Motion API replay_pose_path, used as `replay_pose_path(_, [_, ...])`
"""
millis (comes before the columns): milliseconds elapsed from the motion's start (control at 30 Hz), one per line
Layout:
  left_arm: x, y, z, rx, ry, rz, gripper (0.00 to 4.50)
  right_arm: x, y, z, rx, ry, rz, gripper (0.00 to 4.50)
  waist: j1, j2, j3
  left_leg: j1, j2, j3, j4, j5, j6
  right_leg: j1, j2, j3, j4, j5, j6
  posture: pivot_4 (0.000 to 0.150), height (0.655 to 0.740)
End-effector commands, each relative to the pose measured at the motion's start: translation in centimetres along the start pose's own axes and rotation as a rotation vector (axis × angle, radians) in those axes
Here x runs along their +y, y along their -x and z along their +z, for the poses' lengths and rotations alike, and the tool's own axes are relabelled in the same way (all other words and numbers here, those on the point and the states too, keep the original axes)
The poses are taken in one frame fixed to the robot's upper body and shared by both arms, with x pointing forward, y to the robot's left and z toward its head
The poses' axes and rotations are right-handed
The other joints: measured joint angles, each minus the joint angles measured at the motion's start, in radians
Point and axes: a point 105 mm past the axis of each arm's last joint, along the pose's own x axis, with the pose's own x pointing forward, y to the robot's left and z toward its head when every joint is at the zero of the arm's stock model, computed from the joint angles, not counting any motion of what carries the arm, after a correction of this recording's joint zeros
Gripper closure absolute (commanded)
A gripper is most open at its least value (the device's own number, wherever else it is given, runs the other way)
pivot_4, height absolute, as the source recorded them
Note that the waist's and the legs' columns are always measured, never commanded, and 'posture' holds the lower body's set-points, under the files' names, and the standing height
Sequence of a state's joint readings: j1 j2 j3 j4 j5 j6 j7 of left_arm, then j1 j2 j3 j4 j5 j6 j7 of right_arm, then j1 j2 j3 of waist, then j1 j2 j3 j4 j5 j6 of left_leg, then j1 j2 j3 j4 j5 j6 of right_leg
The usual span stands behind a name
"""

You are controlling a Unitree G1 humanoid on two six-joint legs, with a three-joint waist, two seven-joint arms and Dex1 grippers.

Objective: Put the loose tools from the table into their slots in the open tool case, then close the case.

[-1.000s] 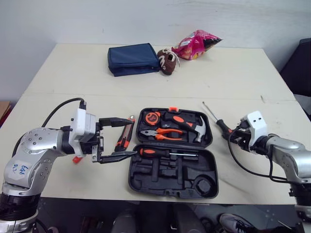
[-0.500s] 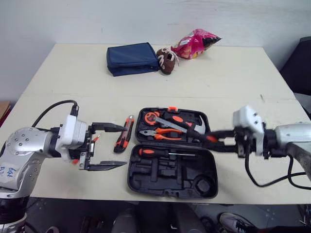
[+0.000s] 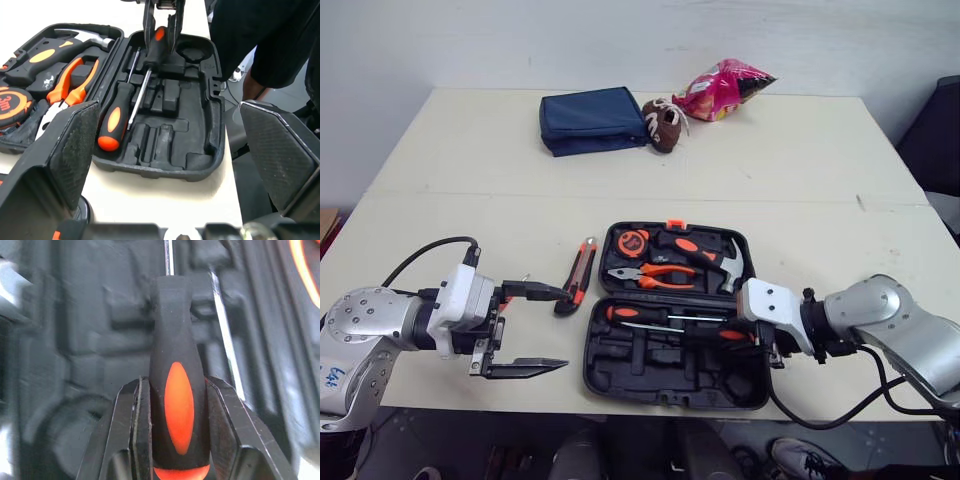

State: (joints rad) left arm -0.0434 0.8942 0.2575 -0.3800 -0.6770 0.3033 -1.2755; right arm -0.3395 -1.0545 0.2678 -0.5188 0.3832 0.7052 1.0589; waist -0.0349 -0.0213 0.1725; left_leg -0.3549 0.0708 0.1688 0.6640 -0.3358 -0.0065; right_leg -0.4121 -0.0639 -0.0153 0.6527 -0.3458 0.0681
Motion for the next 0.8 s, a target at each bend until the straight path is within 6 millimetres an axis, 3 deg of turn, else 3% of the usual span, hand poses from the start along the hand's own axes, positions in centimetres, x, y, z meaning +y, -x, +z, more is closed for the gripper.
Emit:
replay_pose_path(33, [-0.4, -0.2, 0.6, -0.008, -0.03, -0.003, 0.0, -0.2, 0.2, 0.1, 0.011, 0.029, 0.006, 3.48, -0.001, 0.0, 0.0, 0.0, 0.0, 0.0, 0.0, 0.0, 0.0, 0.0, 0.0, 0.0, 0.0, 0.0, 0.0, 0.15, 0.74])
replay_pose_path(633, [-0.4, -0.2, 0.5, -0.015, -0.027, 0.017, 0.0, -0.3, 0.3, -1.3, 0.089, -0.013, 0.024, 3.48, 0.002, 0.0, 0.0, 0.0, 0.0, 0.0, 0.0, 0.0, 0.0, 0.0, 0.0, 0.0, 0.0, 0.0, 0.0, 0.15, 0.74])
replay_pose_path(800, [-0.3, -0.2, 0.4, -0.018, -0.028, 0.024, 0.0, -0.2, 0.3, -1.2, 0.099, 0.044, 0.042, 3.48, 0.003, 0.0, 0.0, 0.0, 0.0, 0.0, 0.0, 0.0, 0.0, 0.0, 0.0, 0.0, 0.0, 0.0, 0.0, 0.15, 0.74])
